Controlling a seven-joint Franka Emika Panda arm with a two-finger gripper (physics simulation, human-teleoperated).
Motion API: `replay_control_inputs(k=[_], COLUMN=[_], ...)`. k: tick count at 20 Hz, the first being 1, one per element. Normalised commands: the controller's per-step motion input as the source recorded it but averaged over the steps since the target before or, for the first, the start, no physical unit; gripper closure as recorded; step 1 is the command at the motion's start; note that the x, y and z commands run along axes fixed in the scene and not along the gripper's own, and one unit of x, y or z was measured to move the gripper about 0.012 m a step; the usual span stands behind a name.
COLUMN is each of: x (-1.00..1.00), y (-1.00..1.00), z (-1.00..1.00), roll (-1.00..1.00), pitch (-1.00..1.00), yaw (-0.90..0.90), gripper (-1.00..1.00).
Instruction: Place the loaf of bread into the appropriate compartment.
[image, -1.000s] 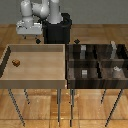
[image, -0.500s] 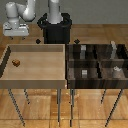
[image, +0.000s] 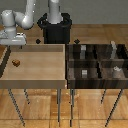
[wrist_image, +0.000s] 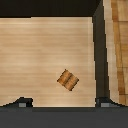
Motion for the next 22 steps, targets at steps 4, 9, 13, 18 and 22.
replay_control_inputs(k=[4, 9, 13, 18, 22], x=[0.0, 0.0, 0.0, 0.0, 0.0], y=[0.0, 0.0, 0.0, 0.0, 0.0], z=[-0.25, -0.6, -1.0, -1.0, -1.0], roll=[0.0, 0.0, 0.0, 0.0, 0.0], pitch=[0.0, 0.0, 0.0, 0.0, 0.0], yaw=[0.0, 0.0, 0.0, 0.0, 0.0], gripper=[-1.0, -1.0, -1.0, -1.0, -1.0])
